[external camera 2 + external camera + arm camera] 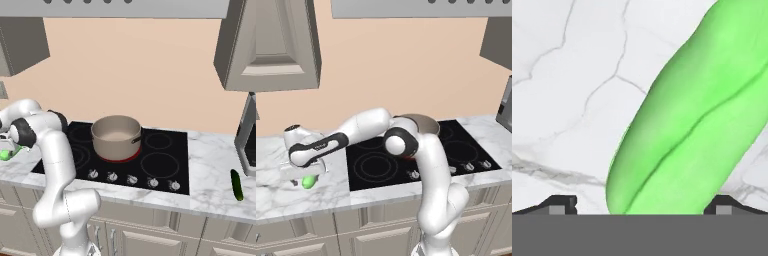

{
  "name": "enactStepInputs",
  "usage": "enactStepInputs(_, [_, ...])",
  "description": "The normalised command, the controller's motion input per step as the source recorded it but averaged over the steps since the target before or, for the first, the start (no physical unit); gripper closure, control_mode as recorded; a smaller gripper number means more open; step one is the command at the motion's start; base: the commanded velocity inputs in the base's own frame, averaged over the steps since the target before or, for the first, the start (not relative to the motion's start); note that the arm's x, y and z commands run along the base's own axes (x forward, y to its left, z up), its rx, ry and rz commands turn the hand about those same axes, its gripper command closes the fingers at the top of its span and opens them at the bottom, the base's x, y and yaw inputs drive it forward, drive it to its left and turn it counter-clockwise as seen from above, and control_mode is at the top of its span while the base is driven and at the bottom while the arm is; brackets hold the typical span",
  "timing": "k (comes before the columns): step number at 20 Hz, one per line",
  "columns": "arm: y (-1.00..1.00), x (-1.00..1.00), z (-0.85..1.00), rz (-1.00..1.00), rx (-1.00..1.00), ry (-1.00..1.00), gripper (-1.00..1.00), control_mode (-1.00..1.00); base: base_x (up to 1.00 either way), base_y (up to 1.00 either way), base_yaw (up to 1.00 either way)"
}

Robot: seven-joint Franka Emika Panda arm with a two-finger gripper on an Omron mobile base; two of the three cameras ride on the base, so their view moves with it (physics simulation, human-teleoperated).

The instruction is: Put the corn and cucumber in the pot. Retrieve the spatula and lightly stir the vegetables in the pot.

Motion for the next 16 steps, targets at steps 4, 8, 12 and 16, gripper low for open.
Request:
enactStepInputs(4, [0.0, -0.08, -0.18, -0.01, 0.0, 0.0, -1.0, -1.0, 0.0, 0.0, 0.0])
enactStepInputs(8, [0.0, 0.0, -0.1, -0.16, 0.01, 0.0, -1.0, -1.0, 0.0, 0.0, 0.0])
enactStepInputs(12, [0.0, 0.0, -0.26, -0.25, 0.02, 0.0, -1.0, -1.0, 0.0, 0.0, 0.0])
enactStepInputs(16, [0.0, 0.0, -0.37, -0.21, 0.0, 0.0, -1.0, -1.0, 0.0, 0.0, 0.0])
